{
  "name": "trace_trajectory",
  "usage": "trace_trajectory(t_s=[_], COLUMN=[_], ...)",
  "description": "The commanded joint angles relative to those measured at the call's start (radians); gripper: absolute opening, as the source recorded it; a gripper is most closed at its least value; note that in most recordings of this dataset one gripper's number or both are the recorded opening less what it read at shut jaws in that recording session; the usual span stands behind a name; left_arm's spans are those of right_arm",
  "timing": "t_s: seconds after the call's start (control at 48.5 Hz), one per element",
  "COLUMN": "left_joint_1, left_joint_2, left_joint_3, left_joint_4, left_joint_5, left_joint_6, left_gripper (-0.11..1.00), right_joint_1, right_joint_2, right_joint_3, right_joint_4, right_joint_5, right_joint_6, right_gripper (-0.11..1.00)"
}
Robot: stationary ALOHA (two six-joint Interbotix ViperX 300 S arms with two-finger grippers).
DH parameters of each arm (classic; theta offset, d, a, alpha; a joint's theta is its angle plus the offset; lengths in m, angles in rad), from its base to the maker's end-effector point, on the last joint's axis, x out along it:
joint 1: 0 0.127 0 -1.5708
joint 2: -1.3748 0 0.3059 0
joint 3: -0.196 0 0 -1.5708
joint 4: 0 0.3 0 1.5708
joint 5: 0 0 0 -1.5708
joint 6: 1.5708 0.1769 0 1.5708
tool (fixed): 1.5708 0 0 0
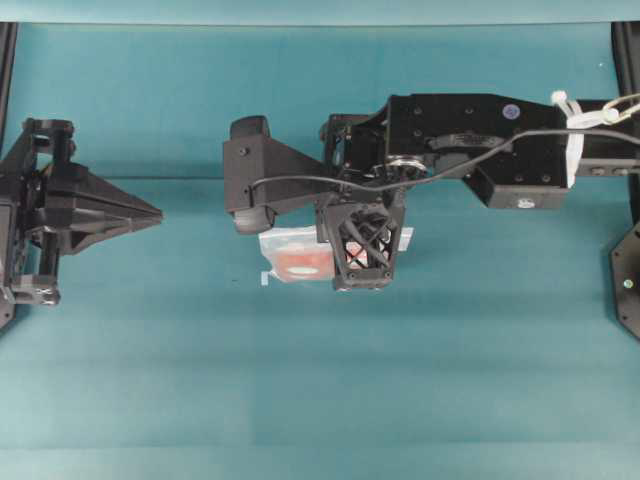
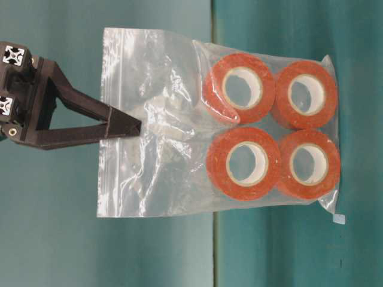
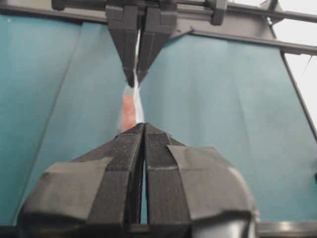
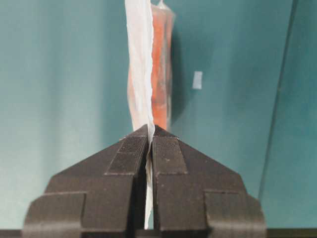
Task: Hand over the clear zip bag and make it stand upright.
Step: 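Open the left gripper and reach it toward the hanging bag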
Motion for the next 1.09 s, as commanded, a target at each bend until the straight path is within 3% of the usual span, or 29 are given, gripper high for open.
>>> trace_trajectory(t_s=[0.0, 0.206, 0.33, 0.413, 0.578, 0.66, 0.908, 1.073], left_joint_1=[0.003, 0.003, 0.014, 0.015, 0.012, 0.014, 0.006, 0.000], left_joint_2=[0.002, 0.009, 0.018, 0.021, 0.026, 0.035, 0.150, 0.285], left_joint_3=[-0.011, -0.011, -0.008, -0.003, 0.011, 0.011, 0.020, 0.021], left_joint_4=[0.002, 0.002, 0.002, 0.002, 0.002, 0.002, 0.002, 0.002], left_joint_5=[-0.012, -0.008, -0.006, -0.006, -0.011, -0.008, -0.020, -0.109], left_joint_6=[0.002, -0.005, -0.048, -0.077, -0.094, -0.092, -0.095, -0.106], left_gripper=[-0.01, 0.00, 0.11, 0.26, 0.74, 0.92, 0.91, 0.91], right_joint_1=[0.005, 0.005, 0.005, 0.005, 0.005, 0.005, 0.005, 0.005], right_joint_2=[-0.012, -0.012, -0.012, -0.012, -0.012, -0.012, -0.012, -0.012], right_joint_3=[-0.015, -0.014, -0.014, -0.012, -0.011, -0.009, -0.008, -0.005], right_joint_4=[-0.002, -0.003, -0.003, -0.003, -0.005, -0.005, -0.006, -0.006], right_joint_5=[-0.005, -0.018, -0.020, -0.021, -0.021, -0.021, -0.023, -0.026], right_joint_6=[0.002, 0.014, 0.015, 0.015, 0.015, 0.015, 0.017, 0.017], right_gripper=[0.01, 0.01, 0.01, 0.01, 0.01, 0.01, 0.01, 0.01])
